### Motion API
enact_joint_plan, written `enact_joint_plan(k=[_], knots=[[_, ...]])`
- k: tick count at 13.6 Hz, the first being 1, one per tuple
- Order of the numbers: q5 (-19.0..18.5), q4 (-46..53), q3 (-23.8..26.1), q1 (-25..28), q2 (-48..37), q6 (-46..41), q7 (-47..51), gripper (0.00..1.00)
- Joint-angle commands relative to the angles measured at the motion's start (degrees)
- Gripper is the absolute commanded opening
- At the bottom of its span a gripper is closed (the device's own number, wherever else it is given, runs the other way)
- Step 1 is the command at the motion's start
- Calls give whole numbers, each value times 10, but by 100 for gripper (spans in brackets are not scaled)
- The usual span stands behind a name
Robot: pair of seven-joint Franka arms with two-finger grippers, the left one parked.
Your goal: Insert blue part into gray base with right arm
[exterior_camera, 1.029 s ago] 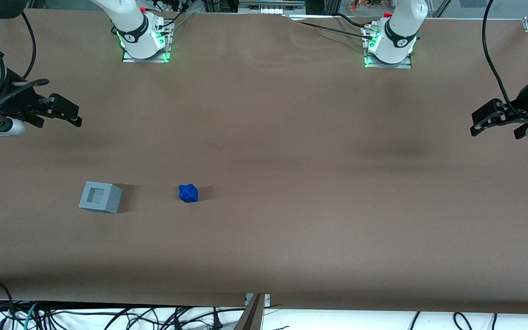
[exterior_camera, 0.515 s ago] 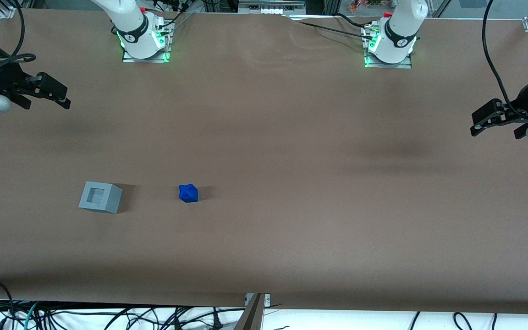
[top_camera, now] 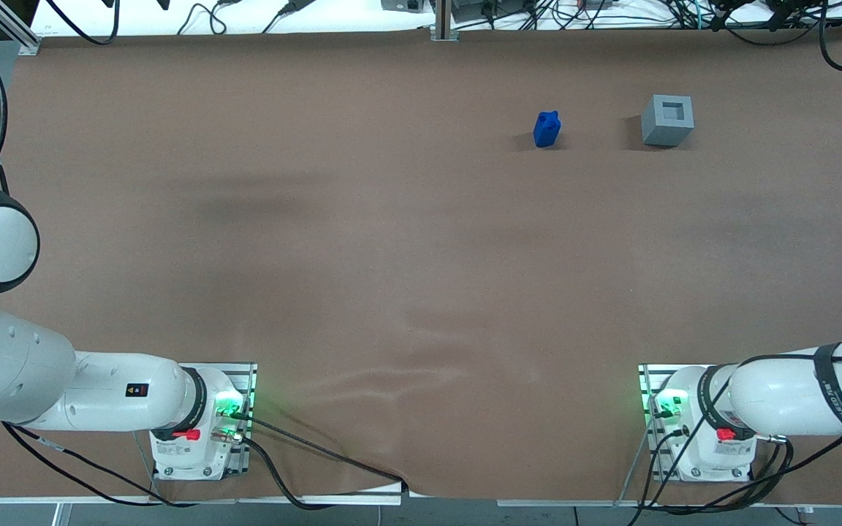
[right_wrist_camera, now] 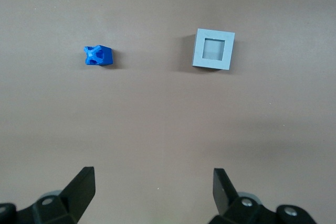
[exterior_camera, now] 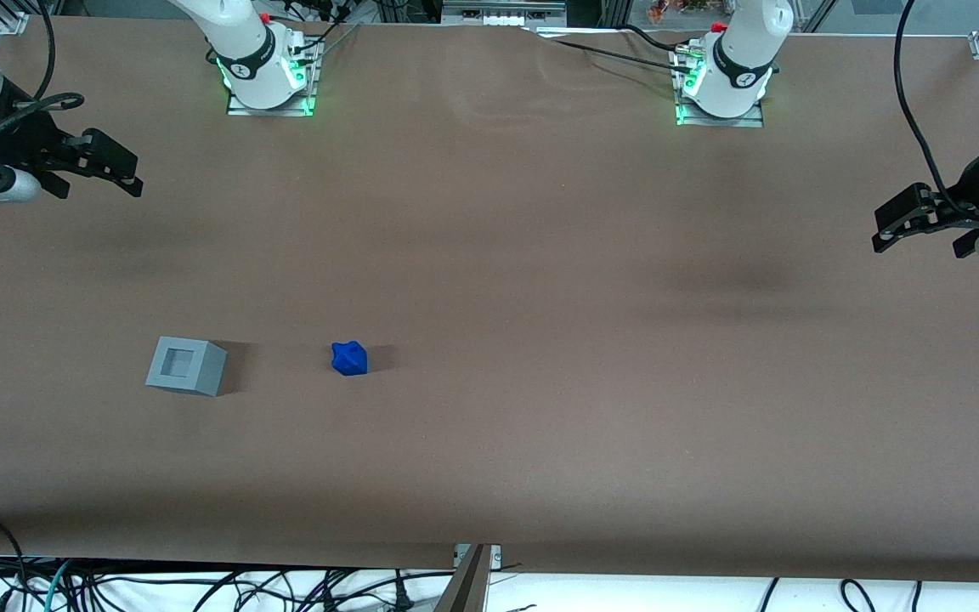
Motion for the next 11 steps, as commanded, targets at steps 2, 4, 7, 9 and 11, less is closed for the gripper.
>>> enact_joint_plan(k=[2, 4, 7, 9, 11], knots=[[-6, -22, 12, -12, -20, 10, 6, 99], [-6, -22, 13, -12, -20, 10, 4, 99], [-6, -22, 18, -12, -20, 12, 4, 99], [-7, -22, 20, -12, -21, 13, 4, 99], [-8, -22, 20, -12, -26, 13, 4, 99]])
